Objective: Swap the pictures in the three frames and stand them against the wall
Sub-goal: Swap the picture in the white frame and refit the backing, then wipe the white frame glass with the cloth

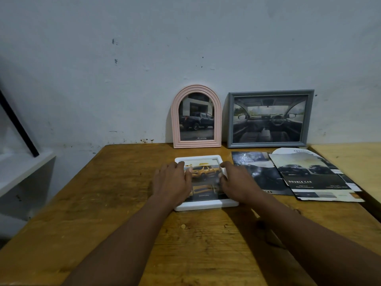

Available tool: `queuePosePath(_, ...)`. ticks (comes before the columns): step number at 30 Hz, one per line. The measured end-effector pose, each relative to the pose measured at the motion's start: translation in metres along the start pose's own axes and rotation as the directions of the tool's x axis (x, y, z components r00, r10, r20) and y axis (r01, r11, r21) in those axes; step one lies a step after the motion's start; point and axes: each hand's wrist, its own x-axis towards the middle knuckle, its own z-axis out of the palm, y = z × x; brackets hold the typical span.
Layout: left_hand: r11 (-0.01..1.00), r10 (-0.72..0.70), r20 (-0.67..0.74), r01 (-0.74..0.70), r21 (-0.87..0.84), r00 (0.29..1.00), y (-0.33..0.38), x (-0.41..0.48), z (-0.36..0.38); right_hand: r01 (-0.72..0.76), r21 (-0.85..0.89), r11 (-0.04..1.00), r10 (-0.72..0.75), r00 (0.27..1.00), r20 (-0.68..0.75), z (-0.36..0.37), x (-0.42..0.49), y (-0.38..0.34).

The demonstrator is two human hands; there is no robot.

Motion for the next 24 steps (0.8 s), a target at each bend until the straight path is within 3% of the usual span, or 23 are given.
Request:
queuePosePath(8,0.987,0.103,0.125,-0.086,-0.138,0.987,0.012,-0.025,-0.015,0.007,-0.058,0.998,-0.008,1.000,-0.009,-0.036,-0.040,0.023)
queuePosePath(14,0.969,0.241,0.080,-0.236,-0.069,0.967,0.019,-0.050,-0.017,0.041,-0.122,0.992,-0.048,0.997,-0.054,-0.048,-0.087,0.042)
queuePosePath(20,0.949,0.312,-0.001,-0.312,-0.049,0.950,0.028,-0.068,-0.015,0.042,-0.207,0.977,-0.030,0.998,0.062,-0.049,-0.119,0.051)
queuePosePath(24,0.936,0.351,0.011,-0.351,-0.035,0.936,0.035,-0.072,-0.018,0.056,-0.221,0.974,-0.051,0.998,0.027,-0.045,-0.124,0.050)
